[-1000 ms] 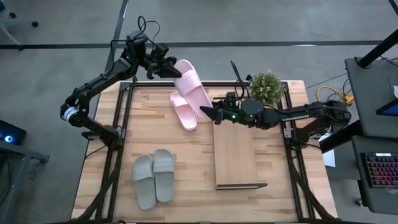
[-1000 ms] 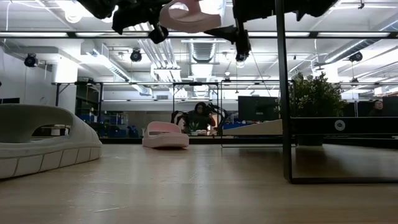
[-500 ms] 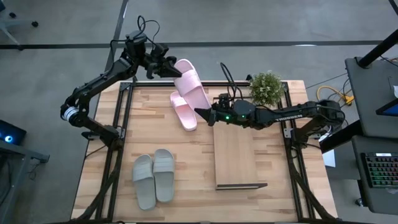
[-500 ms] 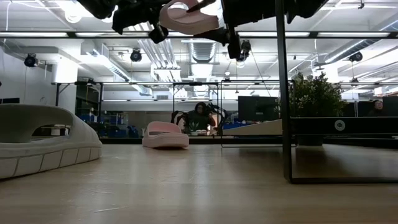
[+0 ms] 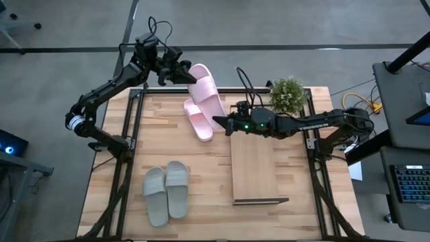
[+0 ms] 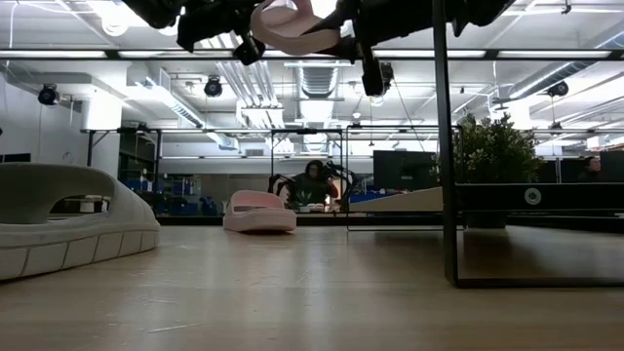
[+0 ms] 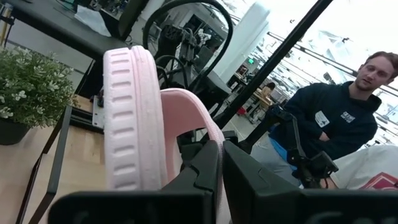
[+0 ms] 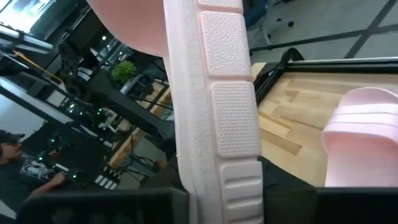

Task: Pick and place slides into the shelf
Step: Put the left pink slide on the shelf

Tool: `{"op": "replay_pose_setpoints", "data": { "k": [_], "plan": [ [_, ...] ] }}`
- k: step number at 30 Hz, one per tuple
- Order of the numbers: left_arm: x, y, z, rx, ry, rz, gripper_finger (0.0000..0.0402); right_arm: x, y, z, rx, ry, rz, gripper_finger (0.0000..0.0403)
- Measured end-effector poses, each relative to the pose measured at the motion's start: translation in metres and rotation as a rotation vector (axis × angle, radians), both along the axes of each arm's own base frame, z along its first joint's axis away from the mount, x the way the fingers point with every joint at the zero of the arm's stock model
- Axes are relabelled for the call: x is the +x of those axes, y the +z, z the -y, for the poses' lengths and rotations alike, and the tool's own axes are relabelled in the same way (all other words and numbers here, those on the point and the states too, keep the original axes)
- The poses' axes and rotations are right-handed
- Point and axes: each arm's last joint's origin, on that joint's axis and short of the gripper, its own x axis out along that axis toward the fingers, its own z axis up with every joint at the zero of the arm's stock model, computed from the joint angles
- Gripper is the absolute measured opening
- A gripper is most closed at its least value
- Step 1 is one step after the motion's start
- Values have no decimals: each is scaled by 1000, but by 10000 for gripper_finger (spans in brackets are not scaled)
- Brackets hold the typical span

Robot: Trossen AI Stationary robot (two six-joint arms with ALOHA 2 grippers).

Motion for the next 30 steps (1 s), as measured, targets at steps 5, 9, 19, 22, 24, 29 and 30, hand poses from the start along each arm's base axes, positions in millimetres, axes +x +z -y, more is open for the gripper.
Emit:
{"op": "replay_pose_setpoints", "data": {
  "k": [5, 9, 19, 22, 24, 29, 30],
  "plan": [
    [0, 0, 0, -18, 2, -9, 0, -6, 8, -2, 33, 52, 15, 53],
    [0, -1, -3, -22, 9, -12, 0, -19, 17, -3, 37, 53, -33, 53],
    [-2, -3, -12, 49, 124, 20, 86, -71, 49, -8, 53, 112, -101, 53],
    [-4, -3, -17, 89, 207, 36, 134, -89, 59, -11, 73, 185, -115, 53],
    [-5, -1, -18, 132, 233, 58, 158, -102, 63, -14, 97, 247, -132, 53],
    [-6, 3, -18, 183, 330, 82, 177, -131, 64, -20, 193, 350, -232, 53],
    [-6, 3, -18, 196, 350, 85, 177, -136, 63, -21, 211, 371, -256, 53]
  ]
}}
